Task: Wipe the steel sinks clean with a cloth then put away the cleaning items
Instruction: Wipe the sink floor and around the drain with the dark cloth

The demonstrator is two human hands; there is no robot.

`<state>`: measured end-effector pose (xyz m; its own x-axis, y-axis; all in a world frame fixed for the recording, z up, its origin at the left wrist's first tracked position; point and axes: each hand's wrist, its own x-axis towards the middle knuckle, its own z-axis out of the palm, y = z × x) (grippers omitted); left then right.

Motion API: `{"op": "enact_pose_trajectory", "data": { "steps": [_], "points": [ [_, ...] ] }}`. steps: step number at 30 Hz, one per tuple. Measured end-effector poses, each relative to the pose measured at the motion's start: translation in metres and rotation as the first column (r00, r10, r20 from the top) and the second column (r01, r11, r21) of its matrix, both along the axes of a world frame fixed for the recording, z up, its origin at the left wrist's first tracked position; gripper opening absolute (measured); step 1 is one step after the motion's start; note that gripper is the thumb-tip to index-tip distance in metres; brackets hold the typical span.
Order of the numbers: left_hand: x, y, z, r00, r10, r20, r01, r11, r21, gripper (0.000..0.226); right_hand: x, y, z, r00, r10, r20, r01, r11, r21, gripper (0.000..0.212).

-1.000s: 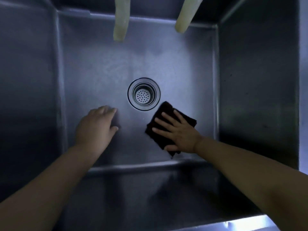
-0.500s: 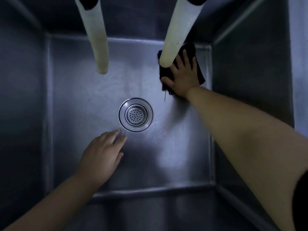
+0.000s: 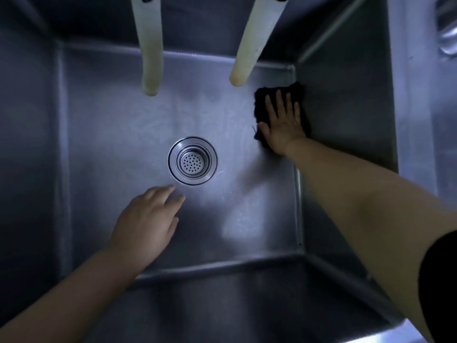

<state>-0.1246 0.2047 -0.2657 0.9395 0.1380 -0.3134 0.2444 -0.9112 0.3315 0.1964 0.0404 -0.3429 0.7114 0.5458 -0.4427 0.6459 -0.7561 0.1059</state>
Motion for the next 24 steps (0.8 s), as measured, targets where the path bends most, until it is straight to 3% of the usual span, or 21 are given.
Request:
{"op": "enact_pose_trajectory", "data": {
  "steps": [5, 11, 19, 24],
  "points": [
    [0.001, 0.005, 0.019, 1.0, -0.003, 0.012, 0.003, 1.0, -0.013, 0.044, -0.078, -0.054, 0.019, 0.993, -0.02, -0.117, 0.012, 0.998, -0.069, 0.075],
    [-0.016, 0.018, 0.059, 1.0, 0.019, 0.025, -0.019, 1.0, 0.006, 0.039, -0.168, -0.109, 0.033, 0.95, -0.171, -0.259, 0.062, 0.922, -0.382, 0.083],
    [-0.071, 0.052, 0.121, 0.999, 0.023, -0.049, -0.015, 0.988, 0.152, 0.042, -0.227, -0.102, 0.037, 0.768, -0.554, -0.322, 0.29, 0.749, -0.596, 0.094],
    [-0.103, 0.083, 0.147, 0.997, -0.036, 0.074, 0.014, 0.961, 0.276, 0.034, -0.238, -0.085, 0.051, 0.648, -0.672, -0.36, 0.355, 0.684, -0.638, 0.11]
  ]
}}
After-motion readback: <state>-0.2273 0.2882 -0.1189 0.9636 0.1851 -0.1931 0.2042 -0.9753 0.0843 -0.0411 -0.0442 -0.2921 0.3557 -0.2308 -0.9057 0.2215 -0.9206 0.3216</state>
